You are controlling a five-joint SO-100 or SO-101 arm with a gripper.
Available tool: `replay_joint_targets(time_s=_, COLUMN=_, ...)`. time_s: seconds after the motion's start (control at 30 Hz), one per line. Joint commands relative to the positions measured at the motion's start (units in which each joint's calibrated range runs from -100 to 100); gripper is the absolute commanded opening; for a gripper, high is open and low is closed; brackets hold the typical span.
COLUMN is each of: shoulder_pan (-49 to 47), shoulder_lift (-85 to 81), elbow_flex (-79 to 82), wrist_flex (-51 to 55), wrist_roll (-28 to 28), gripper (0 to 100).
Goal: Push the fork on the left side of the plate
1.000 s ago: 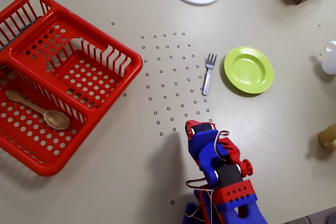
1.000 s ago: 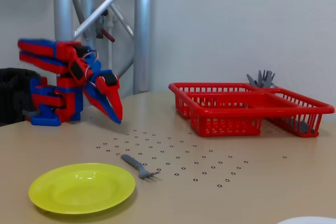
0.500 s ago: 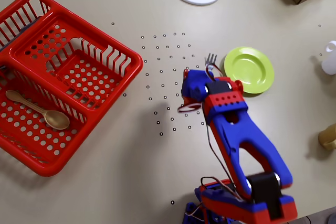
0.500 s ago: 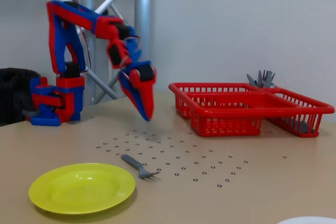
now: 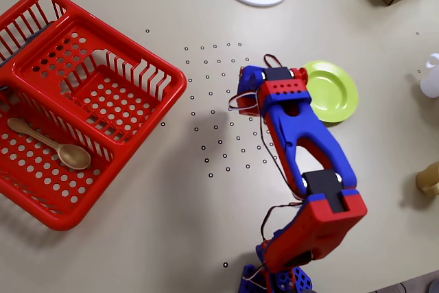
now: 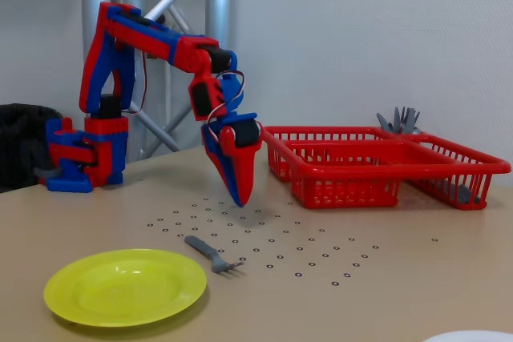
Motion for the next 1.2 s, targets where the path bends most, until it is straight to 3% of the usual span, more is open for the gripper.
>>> replay_joint_targets(time_s=0.0, shoulder_pan=1.38, shoulder_lift=-3.53, elbow_flex=-2.16, wrist_flex=0.11, wrist_roll=0.83, gripper=0)
replay_joint_targets(time_s=0.6, shoulder_pan=4.83, shoulder_lift=-2.26, elbow_flex=2.83, wrist_flex=-3.19, wrist_roll=2.64, gripper=0)
replay_joint_targets(time_s=0.87, shoulder_pan=7.27, shoulder_lift=-0.57, elbow_flex=10.62, wrist_flex=-14.45, wrist_roll=4.88, gripper=0)
replay_joint_targets(time_s=1.17, shoulder_pan=10.28, shoulder_lift=1.04, elbow_flex=12.07, wrist_flex=-16.55, wrist_roll=6.69, gripper=0)
